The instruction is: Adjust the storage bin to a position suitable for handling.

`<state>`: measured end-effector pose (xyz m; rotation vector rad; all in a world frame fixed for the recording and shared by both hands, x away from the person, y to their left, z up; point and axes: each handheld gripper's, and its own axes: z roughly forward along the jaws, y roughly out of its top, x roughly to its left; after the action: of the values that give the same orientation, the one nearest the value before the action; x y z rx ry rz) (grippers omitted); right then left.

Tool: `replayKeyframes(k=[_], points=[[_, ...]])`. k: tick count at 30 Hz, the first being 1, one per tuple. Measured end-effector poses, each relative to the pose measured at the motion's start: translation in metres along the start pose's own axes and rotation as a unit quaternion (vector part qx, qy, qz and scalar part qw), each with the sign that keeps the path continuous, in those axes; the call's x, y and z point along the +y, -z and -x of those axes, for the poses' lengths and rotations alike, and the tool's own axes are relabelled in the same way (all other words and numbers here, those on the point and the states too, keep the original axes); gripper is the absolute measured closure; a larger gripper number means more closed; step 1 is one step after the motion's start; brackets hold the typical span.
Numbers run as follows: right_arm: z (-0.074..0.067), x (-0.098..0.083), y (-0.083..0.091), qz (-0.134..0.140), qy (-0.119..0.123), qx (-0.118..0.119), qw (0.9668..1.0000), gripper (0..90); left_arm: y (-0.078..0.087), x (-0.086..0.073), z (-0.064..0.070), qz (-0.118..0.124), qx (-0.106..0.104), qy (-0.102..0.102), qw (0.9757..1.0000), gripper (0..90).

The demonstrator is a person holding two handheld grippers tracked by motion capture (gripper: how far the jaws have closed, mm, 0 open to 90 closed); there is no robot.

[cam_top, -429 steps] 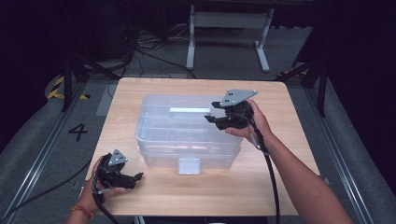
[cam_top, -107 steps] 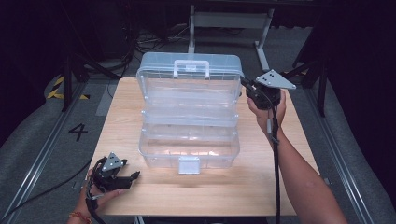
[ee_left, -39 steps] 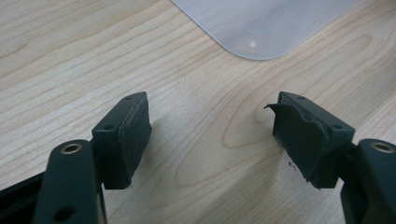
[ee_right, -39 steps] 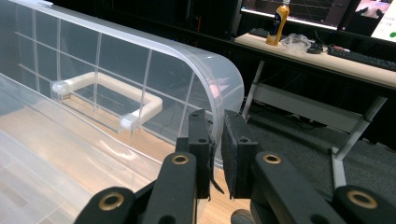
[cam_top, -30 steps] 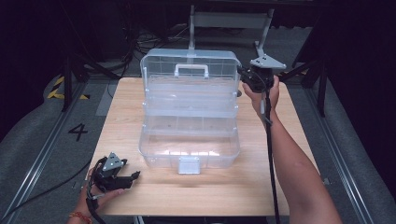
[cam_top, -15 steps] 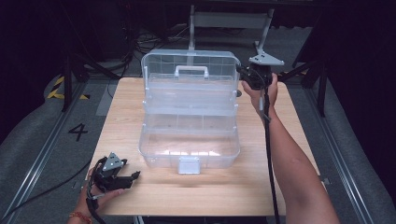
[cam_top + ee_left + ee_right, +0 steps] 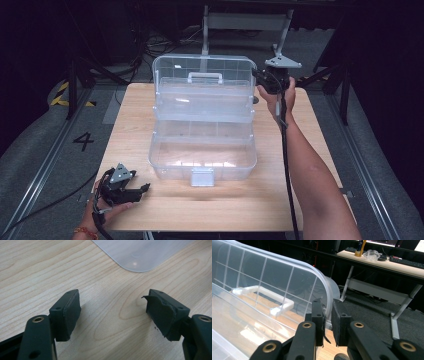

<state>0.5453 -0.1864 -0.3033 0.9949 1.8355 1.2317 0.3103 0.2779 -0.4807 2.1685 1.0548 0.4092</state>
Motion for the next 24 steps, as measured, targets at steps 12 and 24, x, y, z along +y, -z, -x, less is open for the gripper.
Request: replayKeyframes(k=[12,24], points=[[0.004,-0.003,-0.008,-0.002,-0.010,0.005,0.9999,81.0,0.000,0.000,0.000,0.001,0.000,0.001,1.0000,28.1],[0.007,-0.004,-0.016,-0.007,-0.006,0.004,0.9999,80.1,0.000,0.000,0.000,0.001,-0.002,0.001,1.0000,28.1]])
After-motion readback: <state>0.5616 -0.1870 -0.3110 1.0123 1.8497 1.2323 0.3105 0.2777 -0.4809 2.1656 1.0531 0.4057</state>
